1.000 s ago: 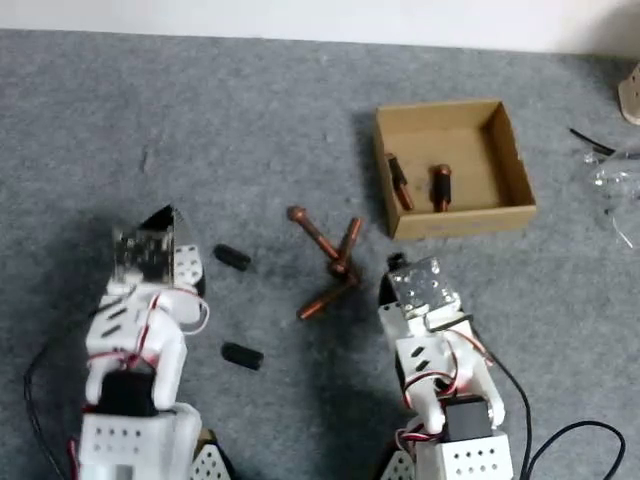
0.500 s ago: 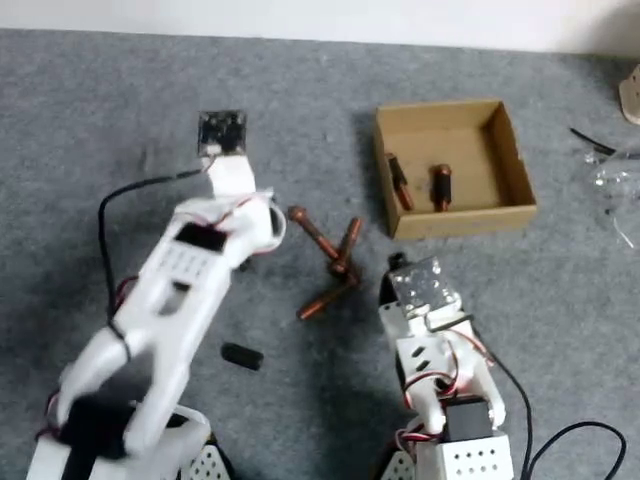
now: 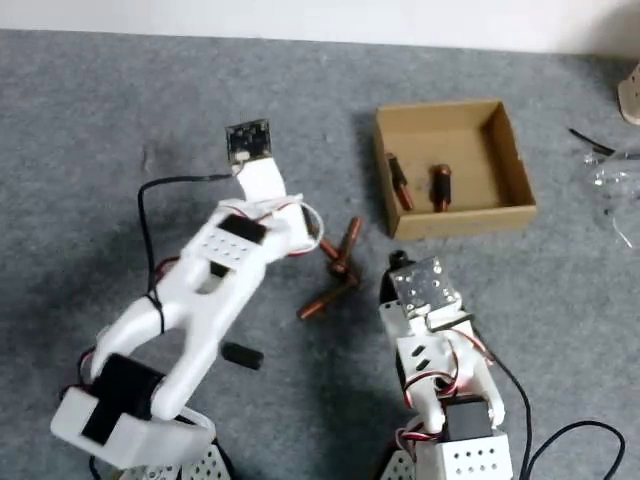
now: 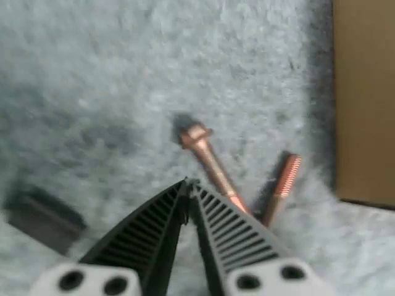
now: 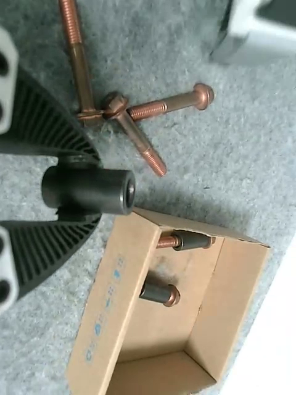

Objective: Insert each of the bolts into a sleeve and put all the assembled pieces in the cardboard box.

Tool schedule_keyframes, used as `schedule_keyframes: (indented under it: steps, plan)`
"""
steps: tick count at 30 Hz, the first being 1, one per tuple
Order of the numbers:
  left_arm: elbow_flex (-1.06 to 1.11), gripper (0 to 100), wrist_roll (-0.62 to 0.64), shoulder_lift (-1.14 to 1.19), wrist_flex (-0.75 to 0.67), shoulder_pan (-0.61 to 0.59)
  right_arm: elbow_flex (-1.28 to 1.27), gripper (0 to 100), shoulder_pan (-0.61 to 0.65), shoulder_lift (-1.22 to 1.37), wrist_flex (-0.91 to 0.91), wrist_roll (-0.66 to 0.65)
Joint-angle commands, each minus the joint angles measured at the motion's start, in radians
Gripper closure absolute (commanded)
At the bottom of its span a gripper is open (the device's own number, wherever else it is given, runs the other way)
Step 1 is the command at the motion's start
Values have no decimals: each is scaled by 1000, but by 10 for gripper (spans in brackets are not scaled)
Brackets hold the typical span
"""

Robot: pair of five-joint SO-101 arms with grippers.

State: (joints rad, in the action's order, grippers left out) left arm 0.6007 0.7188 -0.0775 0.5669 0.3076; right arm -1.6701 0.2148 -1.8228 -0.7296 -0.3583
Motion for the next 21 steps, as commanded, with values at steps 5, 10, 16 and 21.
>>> schedule_keyframes:
  steps: [5,10,16,21]
  plan:
    - [-170,755,137,91,101,90,-117,993,-15,-18,39,-8]
    - [-268,779,144,237,103,87,-117,993,-15,-18,39,-8]
    - [-292,801,173,325,103,53,-119,993,-15,-18,39,-8]
    - [-288,802,175,332,103,4,-119,993,-15,-18,39,-8]
